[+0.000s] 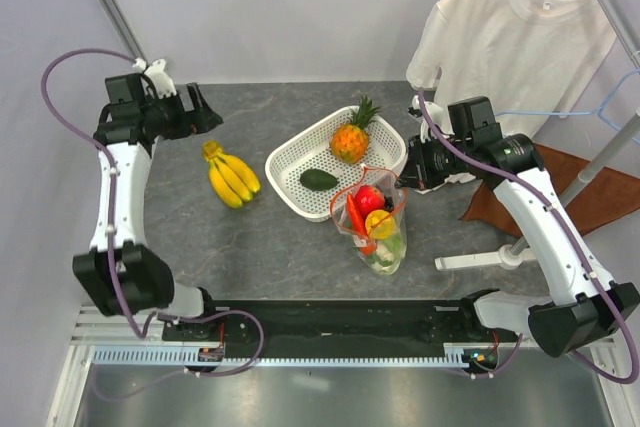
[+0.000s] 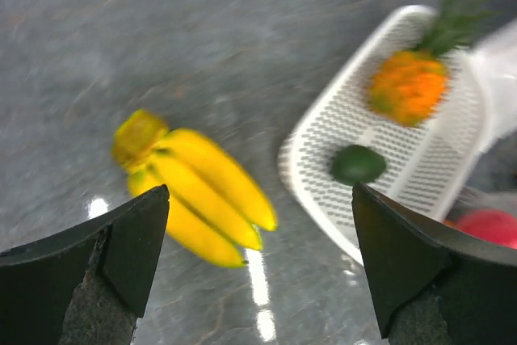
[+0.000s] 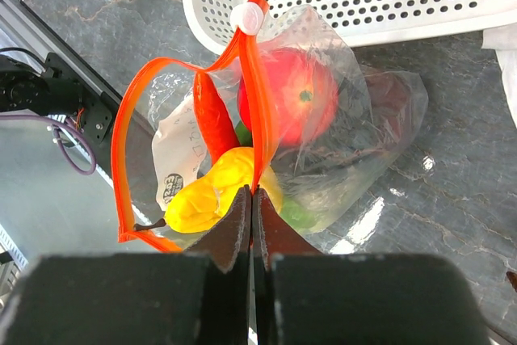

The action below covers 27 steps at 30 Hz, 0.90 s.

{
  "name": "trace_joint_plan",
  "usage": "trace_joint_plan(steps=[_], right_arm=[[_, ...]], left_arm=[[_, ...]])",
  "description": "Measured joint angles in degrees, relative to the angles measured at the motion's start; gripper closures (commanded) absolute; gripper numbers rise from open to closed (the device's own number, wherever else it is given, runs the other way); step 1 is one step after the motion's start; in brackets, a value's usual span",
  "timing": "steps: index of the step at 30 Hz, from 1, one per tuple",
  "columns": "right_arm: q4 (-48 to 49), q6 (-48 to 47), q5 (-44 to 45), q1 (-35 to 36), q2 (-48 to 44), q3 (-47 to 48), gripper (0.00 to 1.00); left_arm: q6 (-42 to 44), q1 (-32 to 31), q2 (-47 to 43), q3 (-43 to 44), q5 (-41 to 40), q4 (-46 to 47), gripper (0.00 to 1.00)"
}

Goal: Place the food in the zip-top bag and seal the zipper
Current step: Place the fake fruit in the zipper food storage bag, then pick up the fake fruit from the center of the board.

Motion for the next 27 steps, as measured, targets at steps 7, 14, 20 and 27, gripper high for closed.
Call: trace_joint_plan(steps=[7, 14, 20, 27], right_arm=[[0.02, 0.00, -0.33, 0.00, 0.02, 0.02, 1.00], [0.04, 0.02, -0.59, 0.00, 0.44, 0.04, 1.00], [0.04, 0.02, -0.63, 0.00, 1.03, 0.09, 1.00], [0.07, 0.02, -0.63, 0.00, 1.03, 0.09, 1.00]], left_arm=[[4.63, 7.78, 17.09, -3.91, -0.48, 2.12, 0.00], [9.97, 7.04, 26.32, -4.70, 1.57, 6.60, 0.15], [10.69, 6.43, 29.86, -4.76, 3.82, 9.86, 0.60], [11.08, 3.74, 28.41, -4.74, 7.48, 10.32, 0.98]])
